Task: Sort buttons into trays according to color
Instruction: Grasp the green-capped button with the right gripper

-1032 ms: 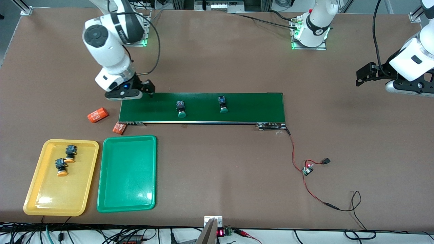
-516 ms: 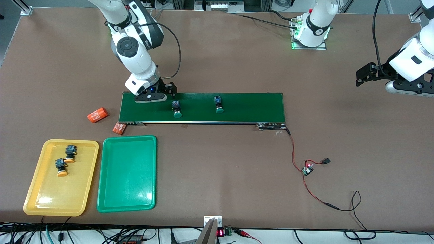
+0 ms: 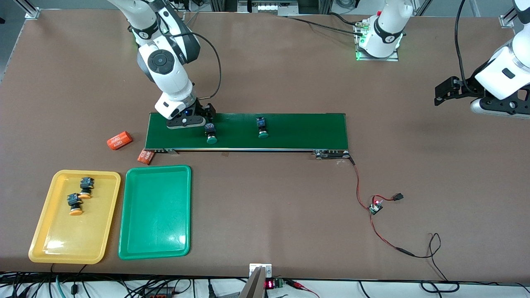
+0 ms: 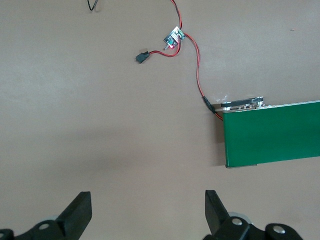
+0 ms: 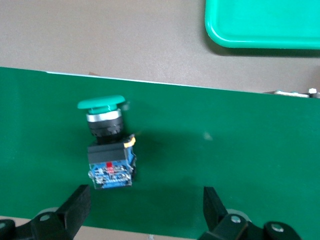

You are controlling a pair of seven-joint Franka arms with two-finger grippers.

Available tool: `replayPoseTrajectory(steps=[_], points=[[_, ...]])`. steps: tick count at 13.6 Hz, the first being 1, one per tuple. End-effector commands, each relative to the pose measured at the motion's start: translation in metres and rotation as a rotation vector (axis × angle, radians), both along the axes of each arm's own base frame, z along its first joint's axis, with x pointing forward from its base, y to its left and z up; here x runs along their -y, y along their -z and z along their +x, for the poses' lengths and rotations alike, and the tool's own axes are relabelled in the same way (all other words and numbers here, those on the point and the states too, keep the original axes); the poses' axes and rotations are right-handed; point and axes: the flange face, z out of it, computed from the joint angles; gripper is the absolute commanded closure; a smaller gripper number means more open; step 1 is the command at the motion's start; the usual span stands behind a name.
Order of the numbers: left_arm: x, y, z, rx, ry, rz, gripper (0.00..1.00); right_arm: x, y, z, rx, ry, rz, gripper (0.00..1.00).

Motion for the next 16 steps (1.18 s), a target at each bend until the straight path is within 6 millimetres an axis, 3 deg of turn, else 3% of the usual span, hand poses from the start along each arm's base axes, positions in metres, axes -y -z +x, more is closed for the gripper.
replayPoseTrajectory(steps=[1,9,10,11,13,16], points=[[0.001,-0.005,0.004,-0.007,0.003,0.011,0.00,-0.006,0.002,0.012,0.023,0.012,0.020,0.00],[0.001,-0.005,0.004,-0.007,-0.003,0.013,0.00,0.005,0.033,0.036,0.044,0.022,0.026,0.00],[0.001,-0.005,0.004,-0.007,-0.003,0.013,0.00,0.005,0.035,0.036,0.042,0.022,0.022,0.08],[0.001,-0.005,0.004,-0.005,-0.003,0.013,0.00,0.007,0.036,0.037,0.041,0.022,0.020,0.27],[0.001,-0.005,0.004,-0.007,-0.001,0.013,0.00,0.008,0.036,0.037,0.041,0.022,0.019,0.57],[0.001,-0.005,0.004,-0.007,-0.003,0.013,0.00,0.009,0.035,0.038,0.041,0.025,0.019,0.74]])
